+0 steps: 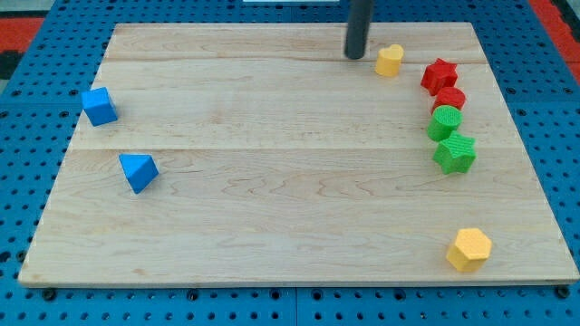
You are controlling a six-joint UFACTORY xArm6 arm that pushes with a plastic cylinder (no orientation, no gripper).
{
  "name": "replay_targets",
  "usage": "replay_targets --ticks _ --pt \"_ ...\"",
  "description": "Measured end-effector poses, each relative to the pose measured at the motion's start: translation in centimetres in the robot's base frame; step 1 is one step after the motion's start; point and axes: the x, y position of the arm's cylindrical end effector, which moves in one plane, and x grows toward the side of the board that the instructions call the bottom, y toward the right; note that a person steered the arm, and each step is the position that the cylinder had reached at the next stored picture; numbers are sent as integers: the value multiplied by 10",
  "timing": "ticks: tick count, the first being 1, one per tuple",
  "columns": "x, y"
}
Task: Move the yellow heart towards the yellow hexagon
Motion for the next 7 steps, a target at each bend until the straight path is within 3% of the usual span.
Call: replay_targets --ticks 2,3,5,7 --pt "-43 13" --pt "-17 71" --pt "114 71" --pt "186 73"
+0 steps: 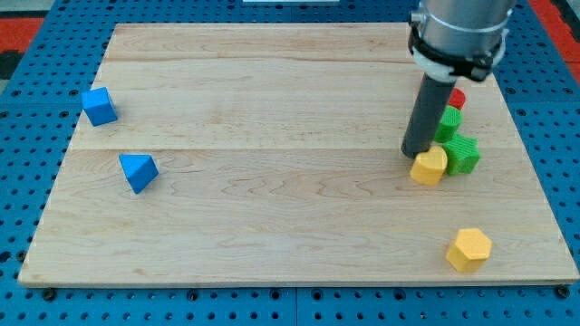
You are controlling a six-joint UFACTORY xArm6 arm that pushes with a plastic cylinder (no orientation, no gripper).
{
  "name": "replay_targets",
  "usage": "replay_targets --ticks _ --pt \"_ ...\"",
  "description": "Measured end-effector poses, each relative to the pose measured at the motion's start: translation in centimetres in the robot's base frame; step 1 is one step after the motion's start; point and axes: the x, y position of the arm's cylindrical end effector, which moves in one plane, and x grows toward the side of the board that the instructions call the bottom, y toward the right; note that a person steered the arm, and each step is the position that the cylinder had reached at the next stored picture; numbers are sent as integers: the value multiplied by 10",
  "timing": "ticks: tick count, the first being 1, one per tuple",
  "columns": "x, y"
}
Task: Move the yellow heart towards the yellow hexagon
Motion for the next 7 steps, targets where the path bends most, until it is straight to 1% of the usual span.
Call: replay_targets --ticks 1,2,3,4,5,6,7 --pt "8 -12" --pt "33 -2" --pt "14 -36" --pt "15 5" --pt "14 20" --pt "42 38" --pt "58 37"
